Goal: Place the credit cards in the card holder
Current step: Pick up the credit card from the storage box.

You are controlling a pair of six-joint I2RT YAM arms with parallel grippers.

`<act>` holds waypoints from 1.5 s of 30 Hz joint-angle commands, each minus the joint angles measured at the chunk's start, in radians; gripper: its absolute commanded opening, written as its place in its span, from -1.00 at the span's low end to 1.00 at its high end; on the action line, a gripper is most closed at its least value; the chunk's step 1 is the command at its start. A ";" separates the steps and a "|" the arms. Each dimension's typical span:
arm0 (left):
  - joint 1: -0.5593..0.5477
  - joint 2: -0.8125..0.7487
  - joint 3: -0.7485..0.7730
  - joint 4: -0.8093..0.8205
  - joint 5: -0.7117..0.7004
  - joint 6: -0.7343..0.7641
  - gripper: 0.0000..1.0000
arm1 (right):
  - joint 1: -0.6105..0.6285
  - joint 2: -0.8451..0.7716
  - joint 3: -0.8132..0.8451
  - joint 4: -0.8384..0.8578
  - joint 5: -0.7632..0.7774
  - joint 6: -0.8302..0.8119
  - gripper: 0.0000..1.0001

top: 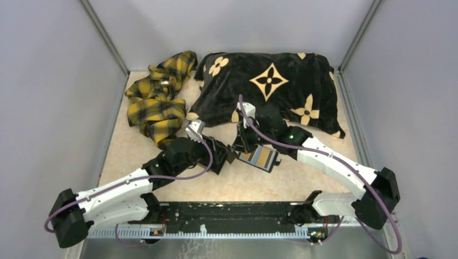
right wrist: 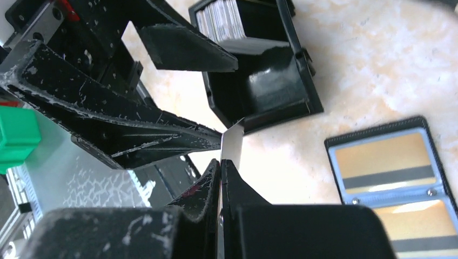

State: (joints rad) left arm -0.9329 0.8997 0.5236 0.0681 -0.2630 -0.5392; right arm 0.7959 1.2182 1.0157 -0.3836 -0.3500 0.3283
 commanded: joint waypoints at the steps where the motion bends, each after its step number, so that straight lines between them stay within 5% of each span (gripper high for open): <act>1: 0.027 0.065 0.040 0.121 0.303 0.113 0.63 | -0.011 -0.076 -0.049 0.041 -0.087 0.038 -1.00; 12: 0.123 0.163 0.050 0.207 0.748 0.134 0.55 | -0.110 -0.152 -0.154 0.077 -0.242 0.080 -1.00; 18: 0.152 0.251 0.066 0.249 0.936 0.110 0.23 | -0.158 -0.151 -0.176 0.109 -0.303 0.097 -1.00; 23: 0.164 0.294 0.077 0.260 1.020 0.099 -0.23 | -0.203 -0.141 -0.183 0.126 -0.352 0.103 -1.00; 28: 0.175 0.305 0.072 0.285 1.051 0.086 -0.95 | -0.220 -0.115 -0.184 0.149 -0.377 0.110 -1.00; 30: 0.180 0.311 0.065 0.297 1.057 0.077 -1.00 | -0.221 -0.114 -0.183 0.150 -0.369 0.110 -1.00; 36: 0.184 0.337 0.029 0.390 1.015 0.006 -1.00 | -0.222 -0.217 -0.239 0.136 -0.203 0.131 -0.17; 45: 0.184 0.403 -0.040 0.637 0.961 -0.150 -1.00 | -0.222 -0.455 -0.433 0.231 -0.037 0.243 0.03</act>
State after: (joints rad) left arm -0.7544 1.2785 0.5076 0.5484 0.7235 -0.6079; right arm 0.5793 0.8436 0.6338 -0.2565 -0.4721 0.5083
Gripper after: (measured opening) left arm 0.008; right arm 0.513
